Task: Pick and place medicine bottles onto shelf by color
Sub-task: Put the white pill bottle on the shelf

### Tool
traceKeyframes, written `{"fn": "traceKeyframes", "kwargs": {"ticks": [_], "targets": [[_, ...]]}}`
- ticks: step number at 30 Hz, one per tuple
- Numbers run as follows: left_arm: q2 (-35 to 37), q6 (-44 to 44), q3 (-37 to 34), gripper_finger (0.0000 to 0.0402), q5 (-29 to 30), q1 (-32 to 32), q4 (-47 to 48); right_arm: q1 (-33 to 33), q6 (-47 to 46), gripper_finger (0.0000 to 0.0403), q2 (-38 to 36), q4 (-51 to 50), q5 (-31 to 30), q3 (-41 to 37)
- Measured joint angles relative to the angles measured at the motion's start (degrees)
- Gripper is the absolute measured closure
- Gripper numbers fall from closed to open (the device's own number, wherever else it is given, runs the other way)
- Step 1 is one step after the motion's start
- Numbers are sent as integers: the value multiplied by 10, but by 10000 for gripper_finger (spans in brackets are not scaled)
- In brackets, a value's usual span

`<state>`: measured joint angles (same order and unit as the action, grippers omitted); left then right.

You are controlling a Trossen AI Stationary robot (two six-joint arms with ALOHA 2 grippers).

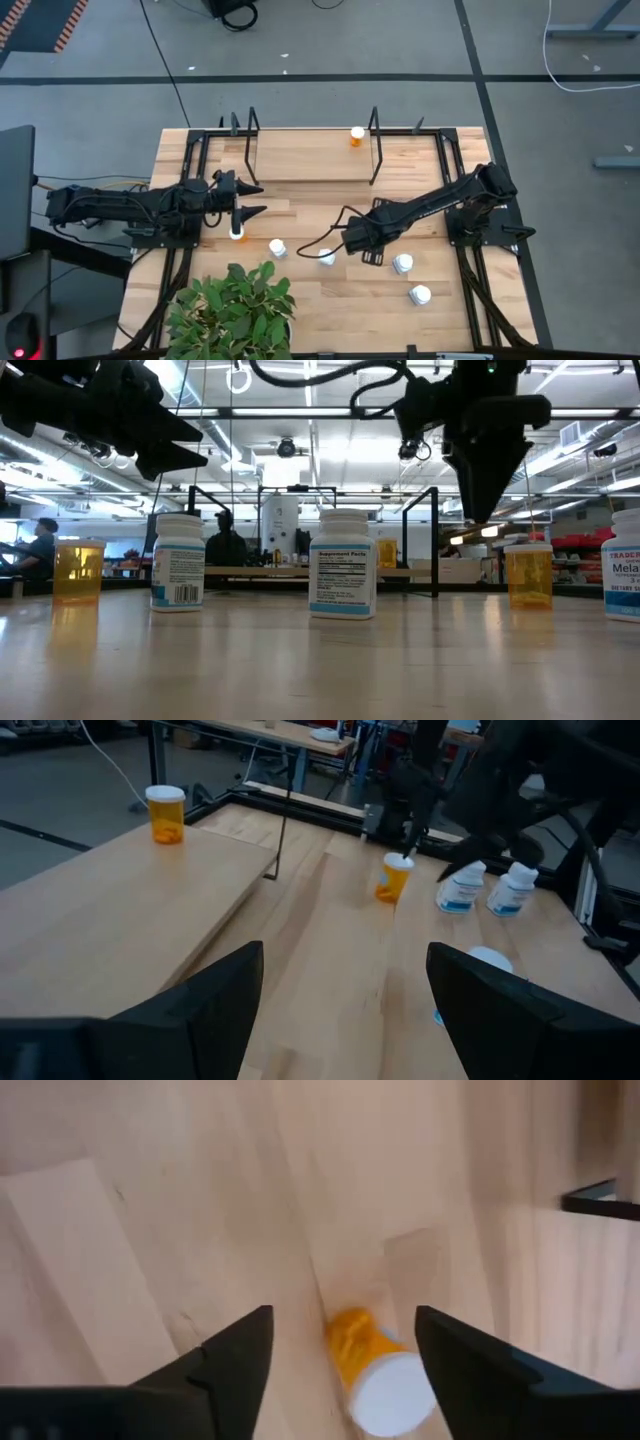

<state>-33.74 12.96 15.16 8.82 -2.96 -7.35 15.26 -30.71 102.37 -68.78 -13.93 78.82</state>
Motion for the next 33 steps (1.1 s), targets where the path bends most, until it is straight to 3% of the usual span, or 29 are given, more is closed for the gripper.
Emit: {"fn": "traceKeyframes", "kwargs": {"ticks": [6,17,22,28,33], "targets": [[0,14,0,115,0,0,0,1,13,108,0,39,7,-8],[0,15,0,115,0,0,1,31,82,97,0,283,20,10],[0,20,0,115,0,0,3,33,82,97,2,292,6,10],[0,30,0,115,0,0,5,33,106,97,20,376,4,11],[0,33,0,115,0,2,15,31,110,97,33,373,1,6]]}}
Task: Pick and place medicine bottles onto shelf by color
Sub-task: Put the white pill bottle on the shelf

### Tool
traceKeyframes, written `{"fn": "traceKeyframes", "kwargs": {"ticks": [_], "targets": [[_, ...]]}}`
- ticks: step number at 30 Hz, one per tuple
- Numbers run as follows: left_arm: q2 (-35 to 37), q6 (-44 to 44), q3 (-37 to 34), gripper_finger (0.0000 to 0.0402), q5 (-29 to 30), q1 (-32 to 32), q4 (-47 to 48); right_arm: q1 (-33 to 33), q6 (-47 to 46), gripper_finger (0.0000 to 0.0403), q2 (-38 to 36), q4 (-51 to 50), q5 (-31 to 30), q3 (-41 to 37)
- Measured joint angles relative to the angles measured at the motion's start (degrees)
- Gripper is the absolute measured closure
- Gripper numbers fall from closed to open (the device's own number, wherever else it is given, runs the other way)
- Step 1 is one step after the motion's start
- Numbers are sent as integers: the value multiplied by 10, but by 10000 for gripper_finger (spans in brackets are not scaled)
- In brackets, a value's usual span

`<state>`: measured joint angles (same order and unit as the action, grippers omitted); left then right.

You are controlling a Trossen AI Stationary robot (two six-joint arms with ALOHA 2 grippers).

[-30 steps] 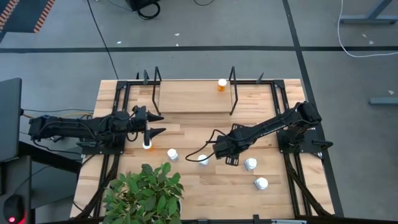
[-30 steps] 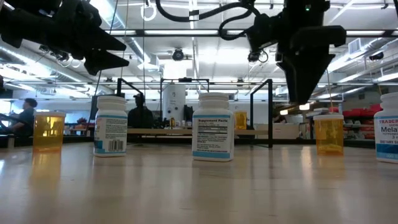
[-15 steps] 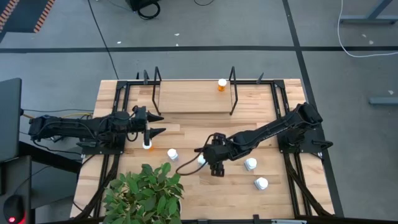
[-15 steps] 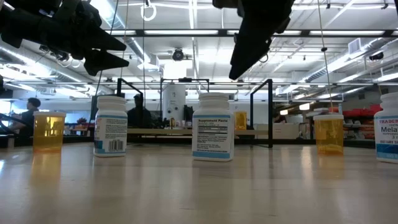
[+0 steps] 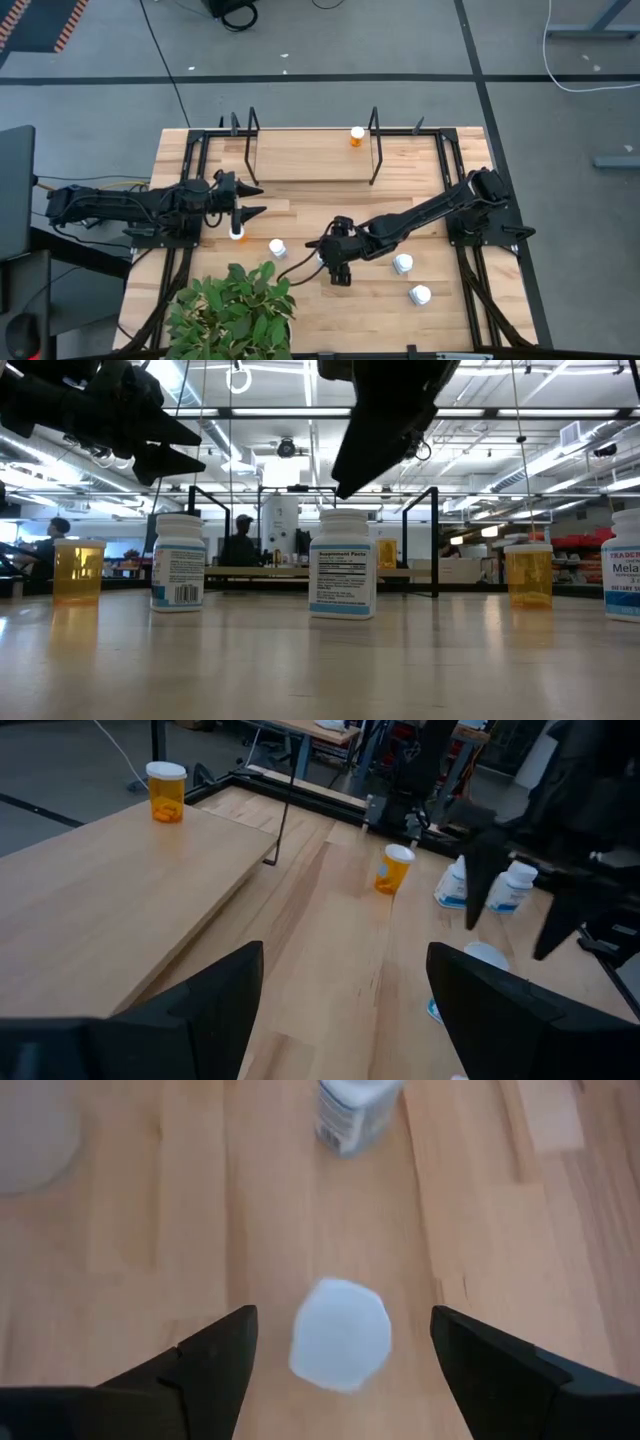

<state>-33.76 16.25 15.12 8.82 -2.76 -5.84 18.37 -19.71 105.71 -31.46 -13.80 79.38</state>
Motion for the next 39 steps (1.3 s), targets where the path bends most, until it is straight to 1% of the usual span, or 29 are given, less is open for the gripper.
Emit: {"fn": "traceKeyframes", "kwargs": {"ticks": [2,6,16,19,24,29,33,39], "targets": [[0,0,0,115,0,1,2,0,-3,97,-1,23,-2,-5],[0,0,0,115,0,2,-2,2,-5,97,-1,30,-6,-13],[0,1,0,115,0,5,-1,2,-15,98,-1,101,-16,-82],[0,1,0,115,0,5,-1,2,-12,98,-2,123,-18,-85],[0,8,0,115,0,5,-1,2,-11,98,-2,123,-34,-95],[0,9,0,115,0,5,-1,2,-9,98,-2,124,-36,-95],[0,9,0,115,0,5,-1,2,-7,115,-2,124,-40,-95],[0,9,0,115,0,5,-1,2,-6,168,-2,123,-40,-95]]}}
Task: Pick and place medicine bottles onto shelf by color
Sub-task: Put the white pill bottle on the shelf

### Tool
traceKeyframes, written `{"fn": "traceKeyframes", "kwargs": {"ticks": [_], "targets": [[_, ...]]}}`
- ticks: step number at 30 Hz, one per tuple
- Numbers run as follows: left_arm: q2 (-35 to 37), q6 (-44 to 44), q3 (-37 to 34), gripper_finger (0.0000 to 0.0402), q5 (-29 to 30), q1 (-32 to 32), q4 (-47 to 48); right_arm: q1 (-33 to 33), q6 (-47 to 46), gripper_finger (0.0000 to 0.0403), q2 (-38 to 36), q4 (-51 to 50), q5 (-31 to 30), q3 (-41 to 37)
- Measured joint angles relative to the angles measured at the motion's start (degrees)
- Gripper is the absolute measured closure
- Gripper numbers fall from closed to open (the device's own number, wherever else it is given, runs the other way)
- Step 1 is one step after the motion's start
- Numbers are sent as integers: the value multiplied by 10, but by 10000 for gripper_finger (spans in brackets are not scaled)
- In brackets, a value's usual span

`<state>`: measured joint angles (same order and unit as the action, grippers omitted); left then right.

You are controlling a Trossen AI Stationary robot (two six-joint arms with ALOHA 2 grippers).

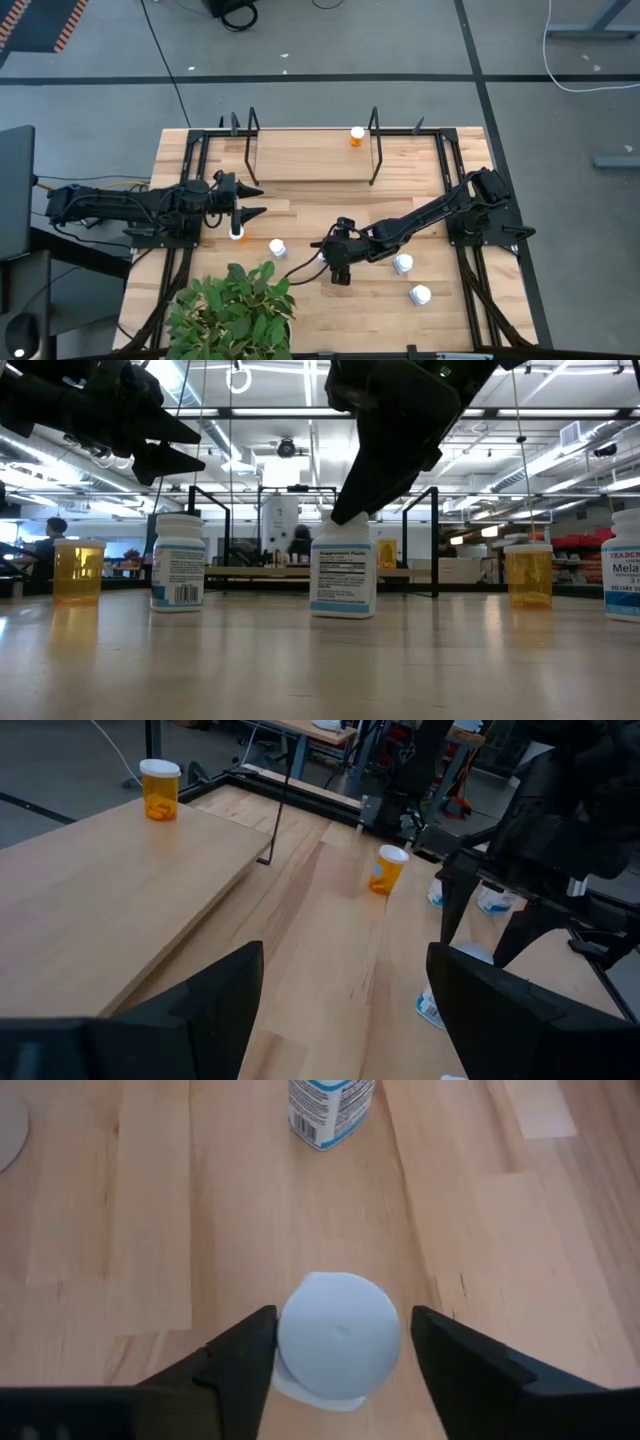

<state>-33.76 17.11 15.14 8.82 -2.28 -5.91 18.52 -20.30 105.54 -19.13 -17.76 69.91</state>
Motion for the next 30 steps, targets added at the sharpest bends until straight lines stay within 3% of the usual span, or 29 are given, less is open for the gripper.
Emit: {"fn": "traceKeyframes", "kwargs": {"ticks": [7,18,24,30], "targets": [[0,2,0,115,0,0,2,0,6,214,0,-3,4,0],[0,3,0,115,0,10,4,-24,8,214,-1,-11,4,1],[0,3,0,115,0,22,6,-56,16,210,-16,-117,-7,43],[0,3,0,115,0,22,3,-103,45,211,-47,-217,-61,91]]}}
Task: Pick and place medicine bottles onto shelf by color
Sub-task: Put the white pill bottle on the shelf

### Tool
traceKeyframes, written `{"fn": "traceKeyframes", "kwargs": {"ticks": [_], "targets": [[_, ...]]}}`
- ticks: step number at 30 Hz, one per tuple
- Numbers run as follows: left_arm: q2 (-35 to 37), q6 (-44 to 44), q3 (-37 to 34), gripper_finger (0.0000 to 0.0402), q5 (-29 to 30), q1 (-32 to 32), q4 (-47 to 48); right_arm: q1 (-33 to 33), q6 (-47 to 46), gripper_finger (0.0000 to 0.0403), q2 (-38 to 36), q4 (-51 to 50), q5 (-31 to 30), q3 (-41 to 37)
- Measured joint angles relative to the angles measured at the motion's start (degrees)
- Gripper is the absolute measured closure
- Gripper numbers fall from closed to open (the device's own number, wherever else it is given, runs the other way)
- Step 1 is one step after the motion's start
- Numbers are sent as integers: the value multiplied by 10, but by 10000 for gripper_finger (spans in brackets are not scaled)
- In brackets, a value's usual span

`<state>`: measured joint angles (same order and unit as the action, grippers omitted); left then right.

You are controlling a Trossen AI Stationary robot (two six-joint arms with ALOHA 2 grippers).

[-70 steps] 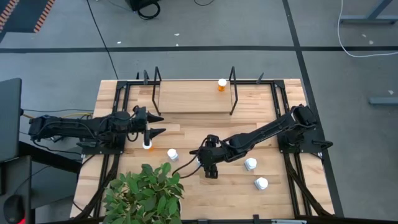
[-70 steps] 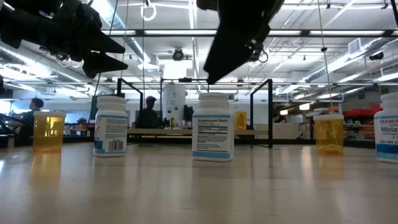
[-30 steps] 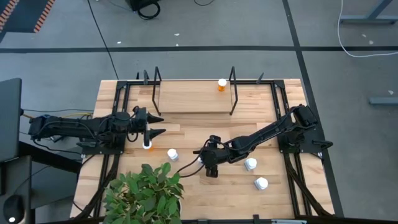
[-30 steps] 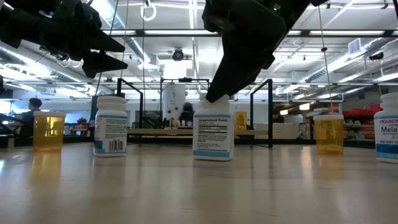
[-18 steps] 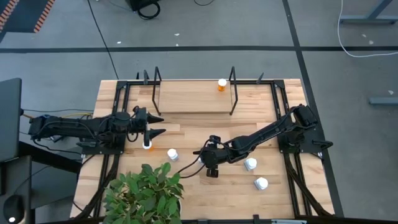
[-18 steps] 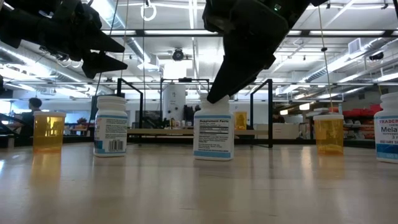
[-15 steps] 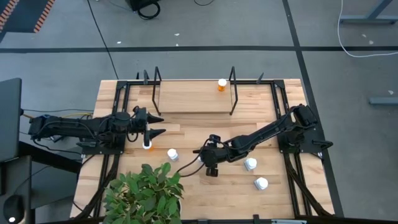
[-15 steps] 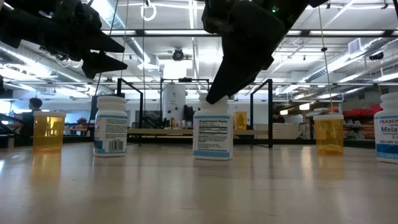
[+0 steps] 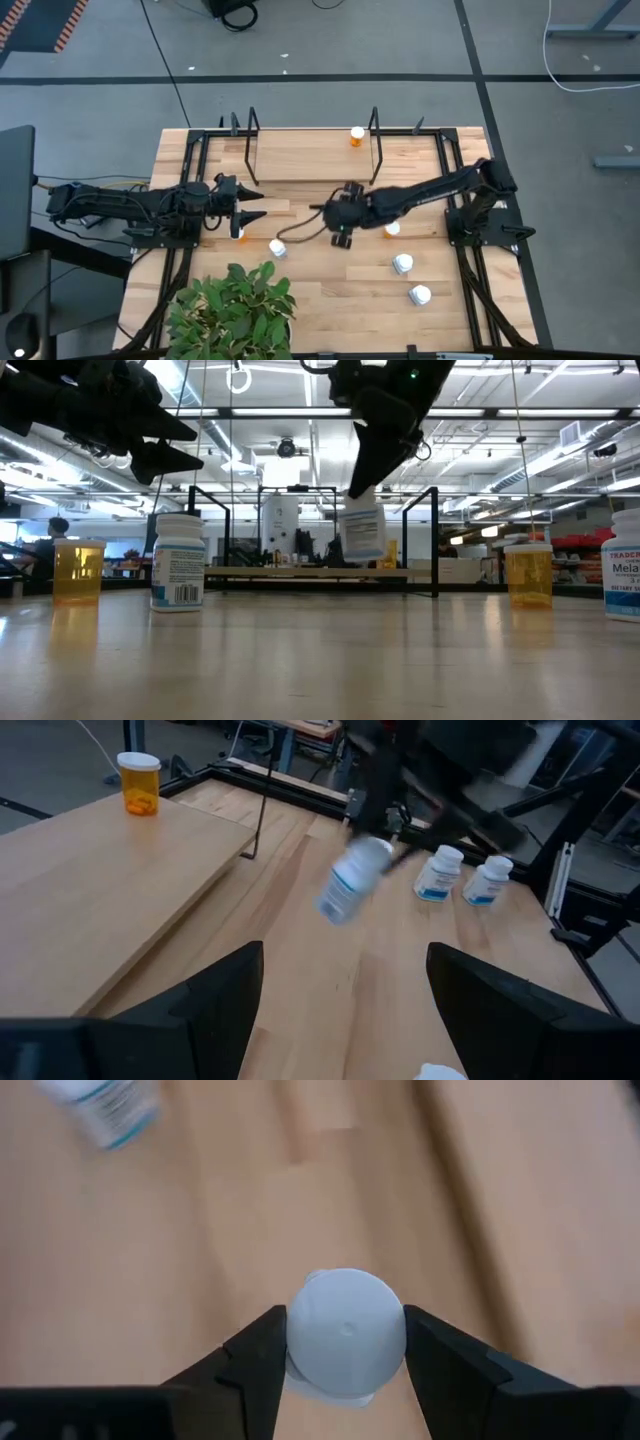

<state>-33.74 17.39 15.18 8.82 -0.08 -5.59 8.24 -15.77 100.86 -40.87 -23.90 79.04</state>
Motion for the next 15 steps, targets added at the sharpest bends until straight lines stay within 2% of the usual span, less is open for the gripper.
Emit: {"fn": "traceKeyframes", "kwargs": {"ticks": [8,15], "targets": [[0,0,0,115,0,0,0,-86,11,210,-43,-42,-31,1],[0,0,0,115,0,0,-1,-167,10,210,-56,-36,-32,1]]}}
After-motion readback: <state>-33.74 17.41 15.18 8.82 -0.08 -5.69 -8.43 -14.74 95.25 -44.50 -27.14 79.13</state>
